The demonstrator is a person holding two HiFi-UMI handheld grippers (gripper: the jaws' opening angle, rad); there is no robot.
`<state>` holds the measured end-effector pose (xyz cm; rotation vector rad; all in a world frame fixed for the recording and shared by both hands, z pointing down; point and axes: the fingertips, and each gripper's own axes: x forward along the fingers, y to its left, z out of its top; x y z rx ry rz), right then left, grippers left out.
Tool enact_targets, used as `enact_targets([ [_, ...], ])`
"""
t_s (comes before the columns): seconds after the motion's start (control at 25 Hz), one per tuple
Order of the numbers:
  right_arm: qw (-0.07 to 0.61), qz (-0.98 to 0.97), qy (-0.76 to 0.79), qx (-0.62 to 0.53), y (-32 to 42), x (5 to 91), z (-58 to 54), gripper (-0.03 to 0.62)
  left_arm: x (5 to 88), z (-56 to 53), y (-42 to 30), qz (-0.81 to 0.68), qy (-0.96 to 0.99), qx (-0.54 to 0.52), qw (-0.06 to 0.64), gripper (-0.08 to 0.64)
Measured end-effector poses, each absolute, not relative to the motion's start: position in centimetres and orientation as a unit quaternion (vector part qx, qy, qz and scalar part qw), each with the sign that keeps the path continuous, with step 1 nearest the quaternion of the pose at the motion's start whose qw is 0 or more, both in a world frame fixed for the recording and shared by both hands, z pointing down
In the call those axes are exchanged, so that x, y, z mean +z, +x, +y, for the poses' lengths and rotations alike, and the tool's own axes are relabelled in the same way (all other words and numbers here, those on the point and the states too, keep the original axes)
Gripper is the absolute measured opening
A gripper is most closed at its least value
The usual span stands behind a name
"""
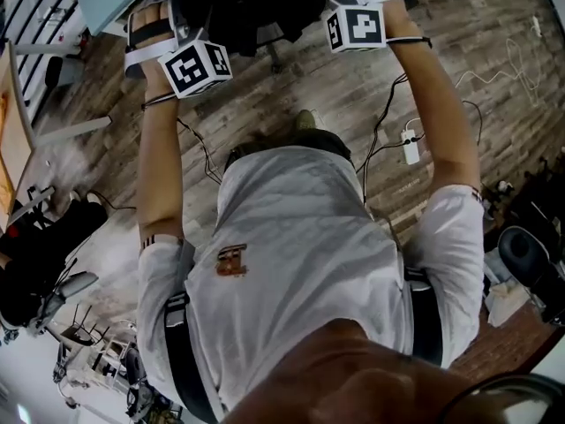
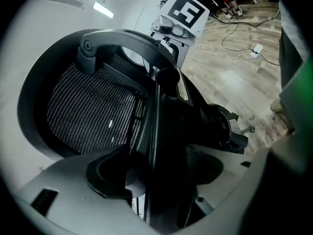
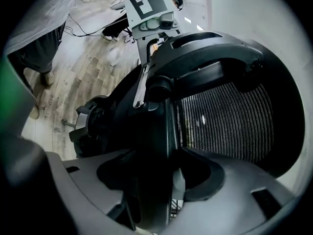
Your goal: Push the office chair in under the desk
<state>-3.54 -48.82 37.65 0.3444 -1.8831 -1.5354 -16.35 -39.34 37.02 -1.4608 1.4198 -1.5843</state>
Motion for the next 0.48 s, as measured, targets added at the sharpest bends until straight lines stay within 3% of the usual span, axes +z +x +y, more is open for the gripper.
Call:
enact_targets([
  [0.48, 0.327, -0.725, 0.102, -0.598, -5.9, 37.8, -57.5, 0.252, 37.3, -47.0, -17.9, 0.567, -0.514, -0.597, 0.242, 0.336],
])
